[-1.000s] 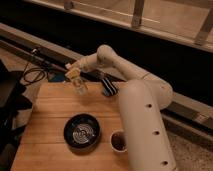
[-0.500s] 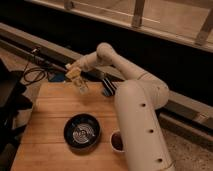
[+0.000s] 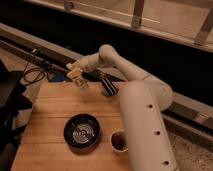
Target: Stand the bottle upright
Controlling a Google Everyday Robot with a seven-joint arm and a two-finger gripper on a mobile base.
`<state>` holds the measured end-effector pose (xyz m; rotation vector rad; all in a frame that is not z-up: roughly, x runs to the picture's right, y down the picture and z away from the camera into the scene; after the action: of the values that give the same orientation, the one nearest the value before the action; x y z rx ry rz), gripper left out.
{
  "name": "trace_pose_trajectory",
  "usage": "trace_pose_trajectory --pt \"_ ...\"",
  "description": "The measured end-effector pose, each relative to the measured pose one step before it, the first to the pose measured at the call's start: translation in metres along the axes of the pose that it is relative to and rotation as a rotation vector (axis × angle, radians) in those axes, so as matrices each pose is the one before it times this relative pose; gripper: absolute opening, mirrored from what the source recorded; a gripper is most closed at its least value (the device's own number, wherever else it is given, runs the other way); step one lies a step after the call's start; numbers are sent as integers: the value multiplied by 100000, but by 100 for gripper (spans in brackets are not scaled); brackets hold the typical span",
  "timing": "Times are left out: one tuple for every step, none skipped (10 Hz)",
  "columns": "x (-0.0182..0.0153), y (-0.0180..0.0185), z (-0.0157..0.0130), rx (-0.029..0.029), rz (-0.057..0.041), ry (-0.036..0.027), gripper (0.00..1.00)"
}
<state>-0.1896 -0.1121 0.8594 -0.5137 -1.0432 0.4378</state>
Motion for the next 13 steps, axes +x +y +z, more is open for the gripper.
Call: trace_pose_trajectory --pt "-231 261 307 392 -1501 -1352 0" --pt "-78 240 264 -23 -345 -858 0" --pt "-19 59 -31 189 -293 -579 0" --pt "1 33 -119 147 -277 -878 0" --pt "-50 160 182 -320 -219 -1050 0" --pt "-145 93 223 -269 -272 -929 1" --pt "4 25 57 -52 34 -596 5" --pt "90 -23 -74 23 277 -746 16" --pt "63 42 29 -150 272 -397 26" --pt "37 3 54 -34 268 -257 34" --pt "-1 26 100 -176 284 -331 46" --pt "18 -10 30 -28 137 -94 54" --pt "4 7 11 -129 244 -99 64"
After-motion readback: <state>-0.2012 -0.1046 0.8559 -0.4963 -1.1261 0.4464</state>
